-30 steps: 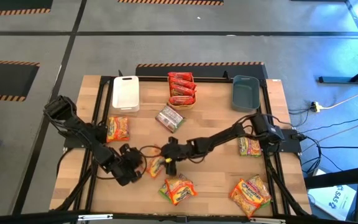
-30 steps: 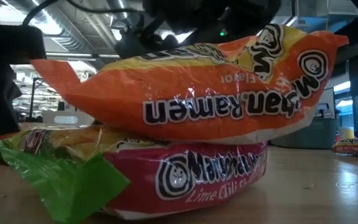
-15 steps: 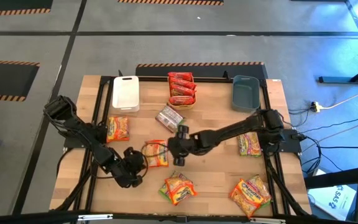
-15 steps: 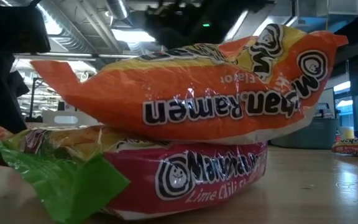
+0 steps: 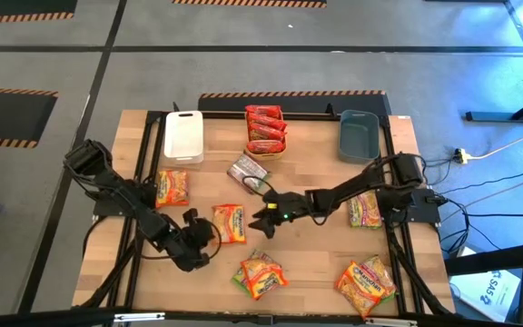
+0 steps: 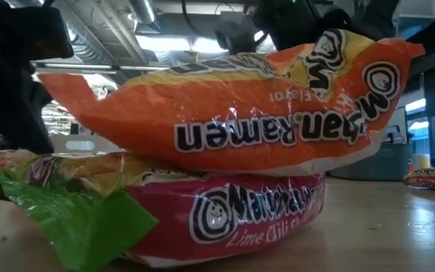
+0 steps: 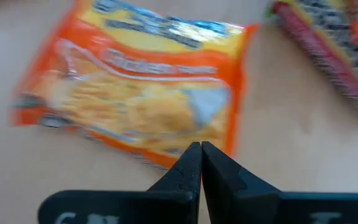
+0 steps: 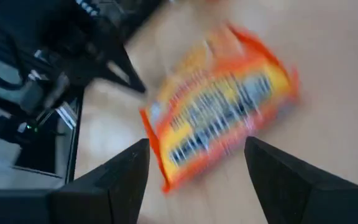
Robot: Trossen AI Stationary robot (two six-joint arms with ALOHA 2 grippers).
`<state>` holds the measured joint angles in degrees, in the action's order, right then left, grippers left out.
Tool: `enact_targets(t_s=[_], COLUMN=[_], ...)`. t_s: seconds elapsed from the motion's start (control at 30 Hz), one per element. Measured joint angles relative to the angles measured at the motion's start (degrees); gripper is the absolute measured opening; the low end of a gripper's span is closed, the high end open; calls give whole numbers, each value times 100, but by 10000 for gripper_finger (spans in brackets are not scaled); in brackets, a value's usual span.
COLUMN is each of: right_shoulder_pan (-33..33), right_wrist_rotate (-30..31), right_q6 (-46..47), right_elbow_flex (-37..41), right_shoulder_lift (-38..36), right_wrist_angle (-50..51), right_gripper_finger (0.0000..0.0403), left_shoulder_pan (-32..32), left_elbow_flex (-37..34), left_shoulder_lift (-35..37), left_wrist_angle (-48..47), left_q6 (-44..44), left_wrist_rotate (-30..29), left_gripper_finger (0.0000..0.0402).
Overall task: Sort Maruchan noodles
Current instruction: Put the light orange noodle pack into the white bin
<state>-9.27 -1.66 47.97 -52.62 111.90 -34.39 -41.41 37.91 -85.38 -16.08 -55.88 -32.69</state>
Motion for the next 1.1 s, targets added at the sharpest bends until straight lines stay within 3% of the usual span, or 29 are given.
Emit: enact_targets(t_s=[0.17,0.33,0.57,0.77,1.1], right_shoulder_pan=[-93,-82,-82,-87,-85], right_wrist_rotate=[8,56,164,557,510], right_q6=[759,1338,1332,1344,1341], right_elbow_flex=[-25,-400,-1084,-1460,-1593], right_shoulder_lift=[266,669,983,993,1252], right_wrist_angle=[-106,66,781,2101,1722], right_gripper_finger=[248,248,248,248,248], left_shoulder_pan=[0,0,-2,-7,17], left_elbow_flex=[-208,-515,-1134,-1397,-1419], left_shoulder_lift=[-55,-55,-55,-50,-53], left_wrist_angle=[-247,113,1372,1808,2249], left_q6=[6,1,100,103,414], left_wrist_rotate=[-270,-319,-385,-447,-604], left_gripper_finger=[6,6,6,6,6])
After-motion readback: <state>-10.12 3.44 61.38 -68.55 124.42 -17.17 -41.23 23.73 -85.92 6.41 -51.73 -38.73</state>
